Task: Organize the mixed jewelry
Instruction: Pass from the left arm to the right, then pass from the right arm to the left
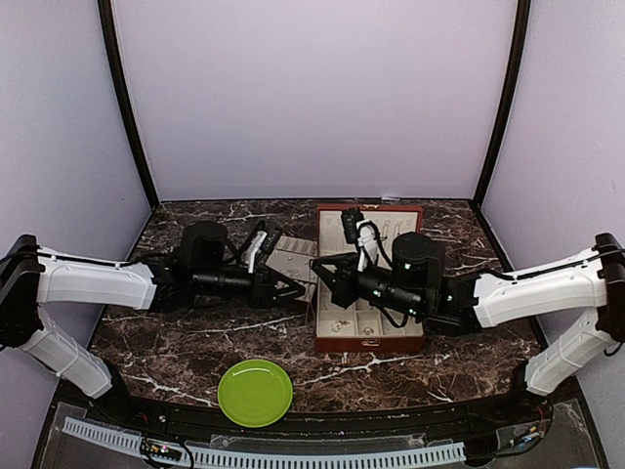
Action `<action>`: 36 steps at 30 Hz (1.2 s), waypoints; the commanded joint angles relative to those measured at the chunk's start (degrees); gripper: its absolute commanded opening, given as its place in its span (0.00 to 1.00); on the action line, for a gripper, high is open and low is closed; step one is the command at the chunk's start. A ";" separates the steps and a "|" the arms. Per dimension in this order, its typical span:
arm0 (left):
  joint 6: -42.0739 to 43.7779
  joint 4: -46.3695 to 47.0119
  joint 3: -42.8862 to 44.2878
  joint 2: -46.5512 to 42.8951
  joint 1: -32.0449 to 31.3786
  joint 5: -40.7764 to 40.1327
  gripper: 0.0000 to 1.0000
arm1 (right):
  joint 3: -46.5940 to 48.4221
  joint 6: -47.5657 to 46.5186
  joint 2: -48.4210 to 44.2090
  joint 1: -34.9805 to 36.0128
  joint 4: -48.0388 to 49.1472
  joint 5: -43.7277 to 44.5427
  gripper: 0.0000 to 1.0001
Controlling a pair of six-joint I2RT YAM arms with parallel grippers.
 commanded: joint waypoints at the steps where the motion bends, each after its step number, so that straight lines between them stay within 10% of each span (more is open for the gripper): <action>1: 1.41 3.59 -0.50 1.06 -1.00 -2.66 0.39 | -0.59 0.65 -1.85 0.40 0.23 1.27 0.00; 36: 7.36 8.88 -0.09 13.81 -8.03 -17.34 0.28 | 1.31 4.11 -5.84 0.40 -6.40 10.09 0.00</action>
